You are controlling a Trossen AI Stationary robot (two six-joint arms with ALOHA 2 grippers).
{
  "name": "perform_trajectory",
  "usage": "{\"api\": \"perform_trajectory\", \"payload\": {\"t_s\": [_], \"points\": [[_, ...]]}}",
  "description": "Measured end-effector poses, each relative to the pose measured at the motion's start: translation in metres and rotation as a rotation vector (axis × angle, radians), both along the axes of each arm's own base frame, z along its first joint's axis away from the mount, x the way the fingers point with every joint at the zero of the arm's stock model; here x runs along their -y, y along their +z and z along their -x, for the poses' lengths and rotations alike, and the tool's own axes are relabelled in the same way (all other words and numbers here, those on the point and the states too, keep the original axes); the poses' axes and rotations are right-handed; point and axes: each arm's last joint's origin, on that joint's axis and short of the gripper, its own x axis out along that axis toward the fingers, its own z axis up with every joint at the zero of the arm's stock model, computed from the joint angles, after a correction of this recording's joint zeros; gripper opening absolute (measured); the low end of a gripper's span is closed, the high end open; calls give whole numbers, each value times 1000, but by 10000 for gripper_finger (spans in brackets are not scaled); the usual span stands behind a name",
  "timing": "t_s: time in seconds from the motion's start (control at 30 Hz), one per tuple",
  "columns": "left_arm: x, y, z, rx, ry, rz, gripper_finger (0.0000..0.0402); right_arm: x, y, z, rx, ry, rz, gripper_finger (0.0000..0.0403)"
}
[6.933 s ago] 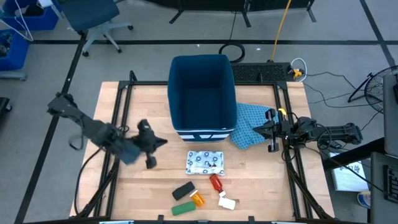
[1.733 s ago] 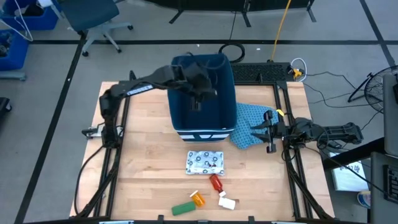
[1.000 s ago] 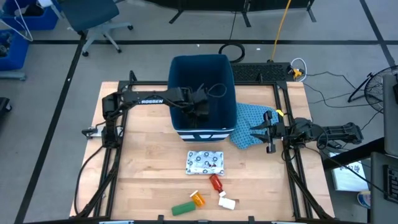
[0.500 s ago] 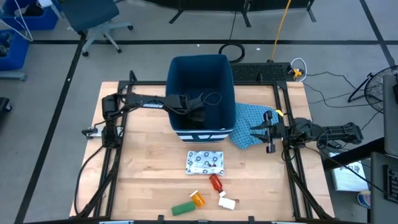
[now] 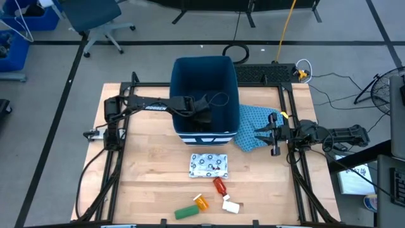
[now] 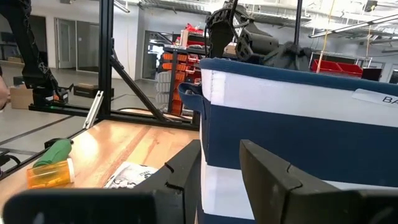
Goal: Pick & place medical supplies in basket/bin
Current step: Put the black bandage into the blue bin, then put the white medicine bottle into the blue bin
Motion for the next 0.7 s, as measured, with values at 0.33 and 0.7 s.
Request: {"api": "perform_trajectory", "payload": {"t_s": [0.33,0.7], "points": [[-1,50,-17,60,45,-182,340,0,0,0,0,1,-2,102],[23,196,-5,185,68,-306,362,0,0,0,0,-1,7,102]]}}
